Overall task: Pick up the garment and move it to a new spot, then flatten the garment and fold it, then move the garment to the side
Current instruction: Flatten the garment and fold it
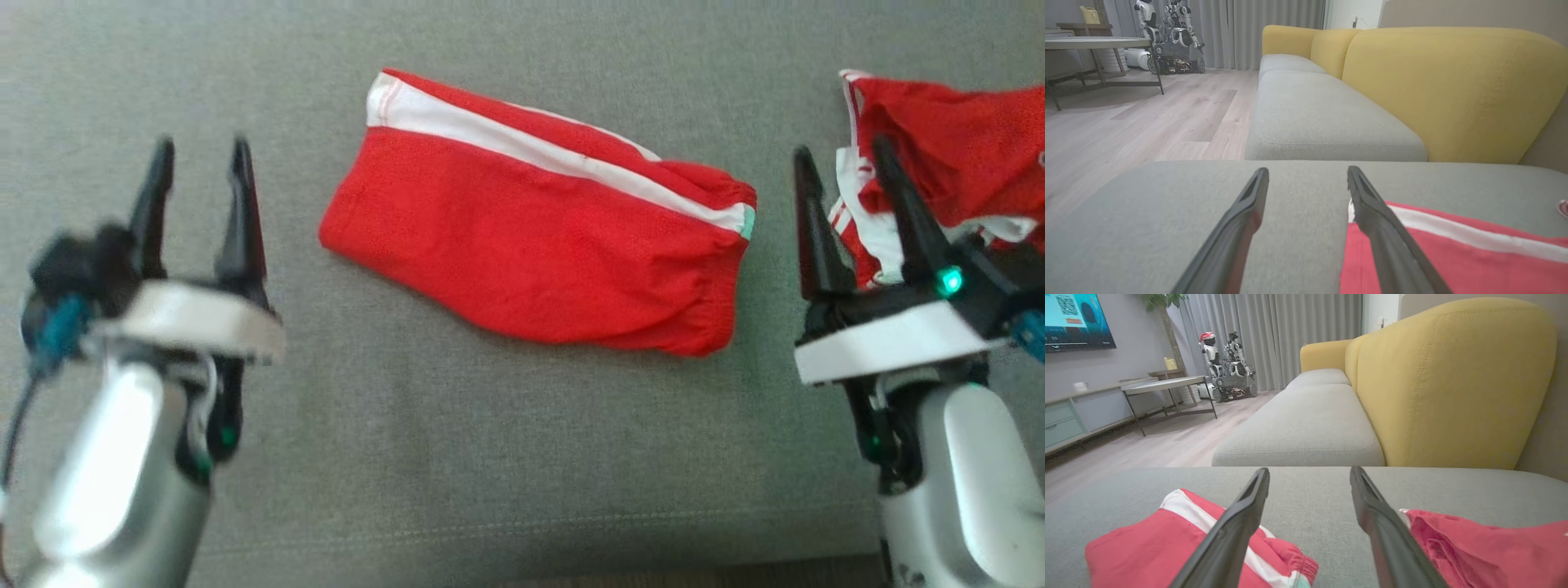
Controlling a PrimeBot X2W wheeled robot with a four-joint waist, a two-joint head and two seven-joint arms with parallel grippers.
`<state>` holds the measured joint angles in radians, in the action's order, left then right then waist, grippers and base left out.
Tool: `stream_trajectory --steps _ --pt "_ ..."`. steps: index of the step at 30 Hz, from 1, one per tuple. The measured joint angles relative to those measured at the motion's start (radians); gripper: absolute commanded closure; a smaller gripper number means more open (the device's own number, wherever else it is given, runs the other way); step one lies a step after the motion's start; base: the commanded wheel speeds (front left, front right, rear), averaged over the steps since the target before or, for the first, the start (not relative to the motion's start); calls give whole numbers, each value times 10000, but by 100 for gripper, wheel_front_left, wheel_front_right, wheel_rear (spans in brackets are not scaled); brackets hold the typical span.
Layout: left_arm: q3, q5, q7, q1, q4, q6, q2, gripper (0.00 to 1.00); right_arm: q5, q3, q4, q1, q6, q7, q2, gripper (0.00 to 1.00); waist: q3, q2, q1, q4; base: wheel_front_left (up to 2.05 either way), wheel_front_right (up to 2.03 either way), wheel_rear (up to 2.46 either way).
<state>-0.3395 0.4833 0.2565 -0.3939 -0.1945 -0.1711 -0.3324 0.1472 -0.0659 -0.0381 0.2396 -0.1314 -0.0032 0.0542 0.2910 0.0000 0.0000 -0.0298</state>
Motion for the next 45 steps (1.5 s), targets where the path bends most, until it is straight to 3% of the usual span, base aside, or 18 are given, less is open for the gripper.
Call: stream_trajectory --steps 7,29,37,45 --pt "-84 -240 -4 1561 711 -364 -46 0 -330 642 -383 -935 -2 35 -23 0 -499 0 0 309 0 0 0" --pt "-523 -226 -376 1672 477 -128 -171 0 -278 1032 -765 -1530 -2 500 -65 0 -838 0 0 514 0 0 0" --pt "-1062 -23 -1129 149 -79 790 -75 0 -236 1007 -1005 -1491 -2 560 -67 0 -445 0 0 481 0 0 0" --pt "-1695 805 -2688 -1923 -3030 2008 911 0 -151 704 -1028 -1303 -2 562 -69 0 201 0 0 206 0 0 0"
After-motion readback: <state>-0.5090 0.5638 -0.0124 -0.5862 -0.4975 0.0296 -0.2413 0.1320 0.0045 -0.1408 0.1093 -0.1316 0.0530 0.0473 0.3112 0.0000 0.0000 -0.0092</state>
